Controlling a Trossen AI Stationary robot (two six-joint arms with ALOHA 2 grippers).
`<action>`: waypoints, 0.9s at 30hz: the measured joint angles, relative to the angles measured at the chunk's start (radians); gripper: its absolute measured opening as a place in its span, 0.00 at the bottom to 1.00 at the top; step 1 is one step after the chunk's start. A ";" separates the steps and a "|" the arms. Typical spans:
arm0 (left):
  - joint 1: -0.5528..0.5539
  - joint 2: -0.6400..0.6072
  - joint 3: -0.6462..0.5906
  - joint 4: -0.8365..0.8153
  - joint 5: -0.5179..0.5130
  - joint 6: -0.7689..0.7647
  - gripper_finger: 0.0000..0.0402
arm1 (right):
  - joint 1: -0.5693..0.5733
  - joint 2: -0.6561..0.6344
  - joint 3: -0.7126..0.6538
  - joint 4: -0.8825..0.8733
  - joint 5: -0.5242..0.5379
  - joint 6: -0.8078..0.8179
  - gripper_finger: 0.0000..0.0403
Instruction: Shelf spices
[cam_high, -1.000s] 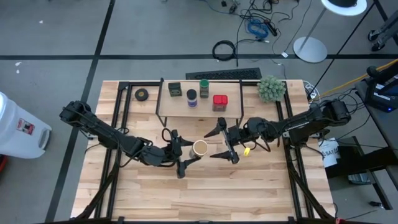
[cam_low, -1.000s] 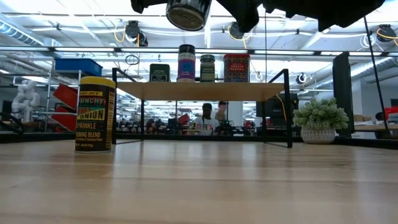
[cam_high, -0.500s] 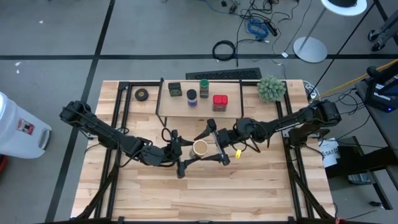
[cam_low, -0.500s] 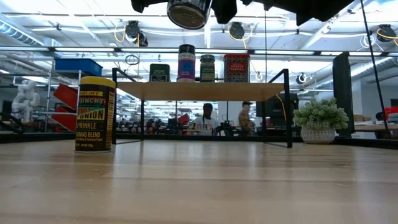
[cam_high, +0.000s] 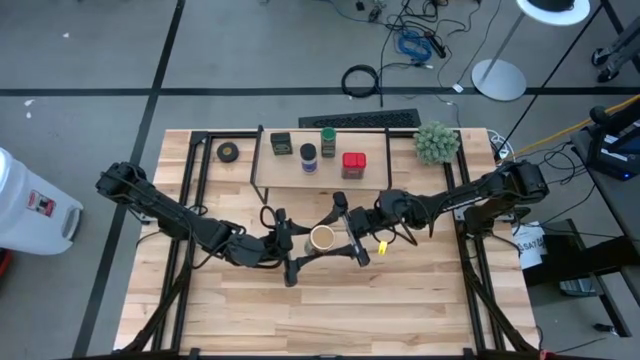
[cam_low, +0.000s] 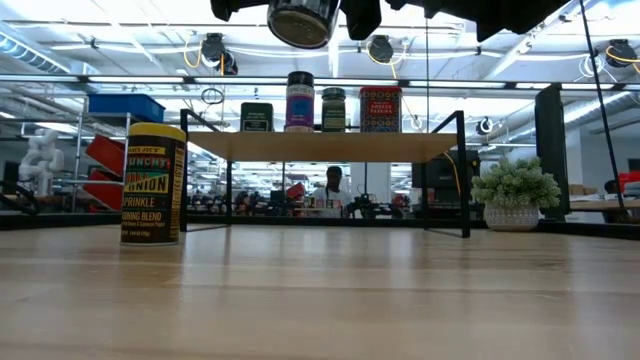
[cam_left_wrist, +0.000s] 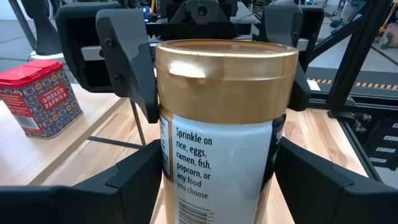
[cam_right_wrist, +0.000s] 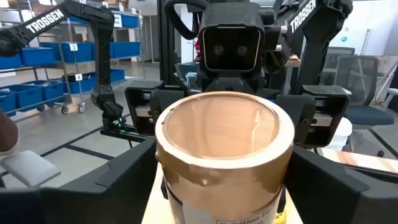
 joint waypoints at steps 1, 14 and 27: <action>0.000 0.000 0.000 0.000 0.000 0.000 0.70 | 0.000 0.000 0.000 0.000 0.000 0.000 0.74; 0.017 0.000 0.000 -0.001 0.011 0.000 0.70 | 0.001 0.000 0.000 0.000 0.004 0.003 0.67; 0.011 0.000 0.002 -0.016 0.012 0.000 0.90 | 0.003 0.000 0.000 -0.019 -0.004 0.003 0.67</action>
